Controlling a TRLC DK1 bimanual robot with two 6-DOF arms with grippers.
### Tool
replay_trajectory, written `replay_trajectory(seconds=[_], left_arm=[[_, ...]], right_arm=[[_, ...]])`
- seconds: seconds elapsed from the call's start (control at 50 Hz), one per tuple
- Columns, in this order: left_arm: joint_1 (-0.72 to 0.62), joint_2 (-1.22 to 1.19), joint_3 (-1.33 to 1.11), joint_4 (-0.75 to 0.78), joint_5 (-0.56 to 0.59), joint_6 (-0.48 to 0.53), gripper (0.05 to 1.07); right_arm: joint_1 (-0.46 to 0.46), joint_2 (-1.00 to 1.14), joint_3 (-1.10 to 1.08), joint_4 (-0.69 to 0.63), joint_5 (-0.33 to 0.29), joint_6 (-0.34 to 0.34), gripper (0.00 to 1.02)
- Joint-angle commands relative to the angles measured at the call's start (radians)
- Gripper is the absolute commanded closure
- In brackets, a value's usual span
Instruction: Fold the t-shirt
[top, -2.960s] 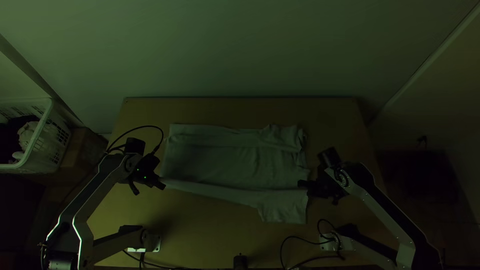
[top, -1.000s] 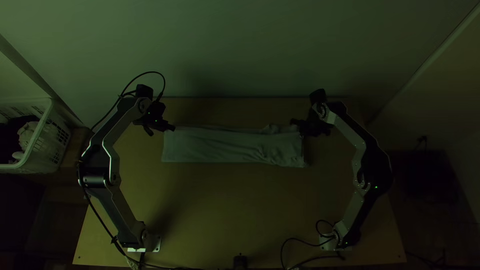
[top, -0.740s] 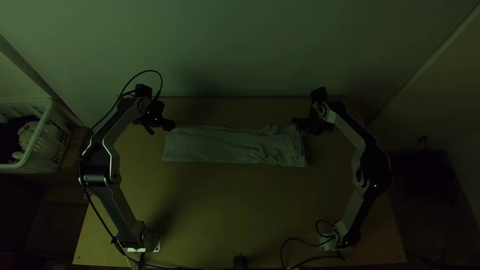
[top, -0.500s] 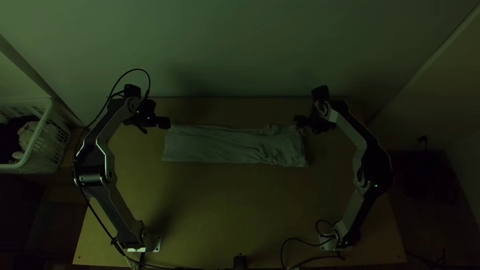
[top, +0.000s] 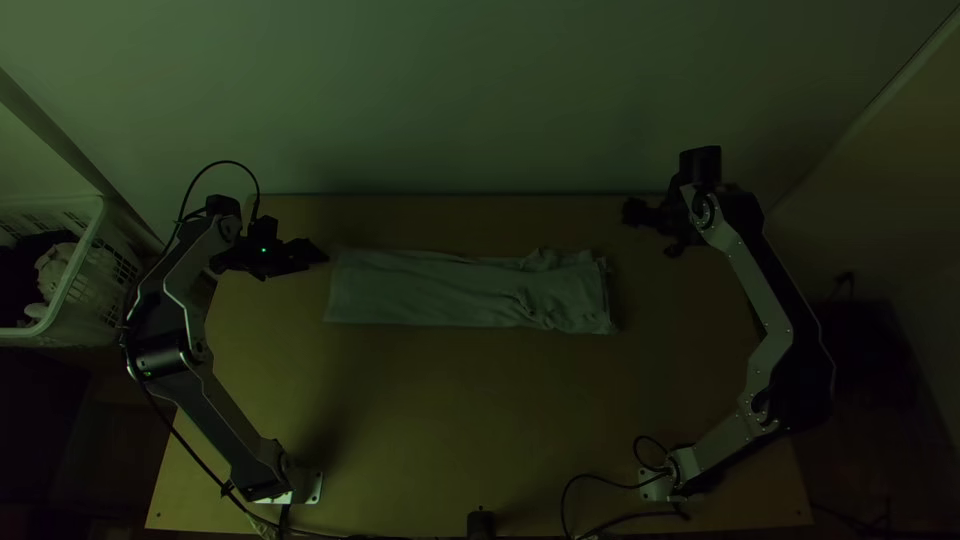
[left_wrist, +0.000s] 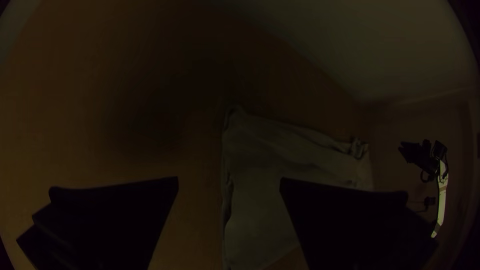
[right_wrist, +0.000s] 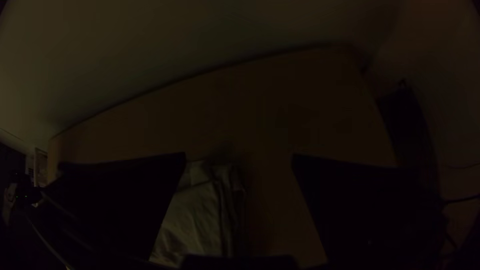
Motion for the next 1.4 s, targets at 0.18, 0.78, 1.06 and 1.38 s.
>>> replay_trajectory(seconds=[0.18, 0.78, 1.06, 1.38], left_arm=[[0.026, 0.025, -0.082, -0.005, 0.094, 0.012, 0.10], [-0.132, 0.043, -0.205, 0.127, 0.127, -0.095, 0.10], [-0.246, 0.063, -0.197, 0.206, 0.111, -0.220, 0.10], [-0.304, 0.074, -0.218, 0.311, -0.105, -0.390, 0.69]], right_arm=[[-0.007, -0.129, -0.059, -0.004, -0.009, 0.042, 0.04], [0.006, -0.250, -0.135, -0.004, -0.009, 0.079, 0.04], [0.007, -0.302, -0.169, -0.004, -0.009, 0.079, 0.04], [0.007, -0.339, -0.210, -0.002, -0.009, 0.079, 0.04]])
